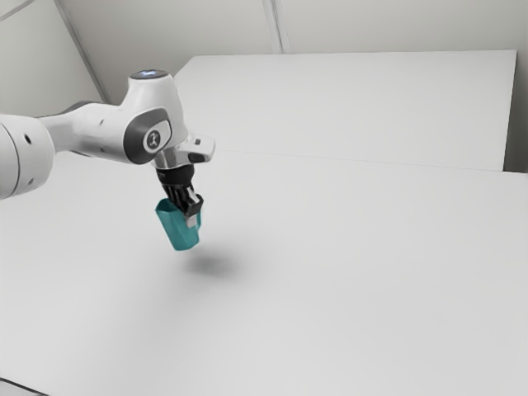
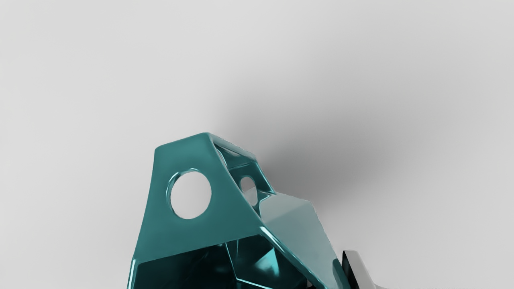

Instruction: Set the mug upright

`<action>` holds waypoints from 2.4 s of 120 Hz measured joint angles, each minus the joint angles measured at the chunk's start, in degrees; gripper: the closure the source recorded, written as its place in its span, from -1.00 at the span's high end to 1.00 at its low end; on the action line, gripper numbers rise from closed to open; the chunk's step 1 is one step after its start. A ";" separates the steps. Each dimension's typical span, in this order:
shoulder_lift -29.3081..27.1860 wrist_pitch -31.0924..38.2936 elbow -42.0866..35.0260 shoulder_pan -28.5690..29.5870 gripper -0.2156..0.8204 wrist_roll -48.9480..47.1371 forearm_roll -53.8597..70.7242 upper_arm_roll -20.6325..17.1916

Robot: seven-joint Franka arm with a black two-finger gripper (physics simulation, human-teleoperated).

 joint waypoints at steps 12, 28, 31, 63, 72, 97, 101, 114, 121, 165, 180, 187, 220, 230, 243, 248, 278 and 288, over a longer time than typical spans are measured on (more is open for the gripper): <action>0.20 1.66 -0.25 0.01 -0.93 -2.26 2.44 -0.07; -0.32 3.94 -1.77 -0.14 -0.93 -5.05 3.98 -0.15; -0.58 4.33 -2.20 -0.19 -0.93 -5.57 4.30 -0.16; -3.34 8.70 -7.94 -0.42 -0.93 -11.30 6.87 -0.35; -3.82 10.07 -9.32 -0.07 -0.93 -12.80 7.16 -0.79; -4.11 12.36 -11.46 0.22 -0.92 -16.71 8.38 -1.43; -4.10 12.67 -11.85 0.19 -0.92 -17.29 8.55 -1.47; -3.95 13.39 -12.30 0.03 -0.92 -19.07 9.22 -1.54; -3.77 13.76 -12.55 -0.05 -0.92 -19.92 9.54 -1.59; -1.87 16.14 -13.50 -0.97 -0.92 -24.44 10.36 -1.28; -1.71 16.40 -13.58 -0.72 -0.66 -25.38 9.92 -1.39; -1.74 16.46 -13.58 -0.54 -0.42 -25.73 9.76 -1.41; -3.25 11.79 -9.15 0.23 0.31 -26.80 7.50 -1.41; -3.41 8.25 -5.98 0.38 0.40 -26.67 5.61 -1.36; -3.45 2.69 -1.21 0.65 0.47 -26.27 2.55 -1.33; -3.40 0.50 0.87 0.72 0.49 -26.10 1.81 -1.30; -3.00 -10.28 13.20 0.82 0.56 -24.63 -1.35 -0.73; -2.91 -14.10 17.73 0.94 0.56 -24.26 -1.56 -0.67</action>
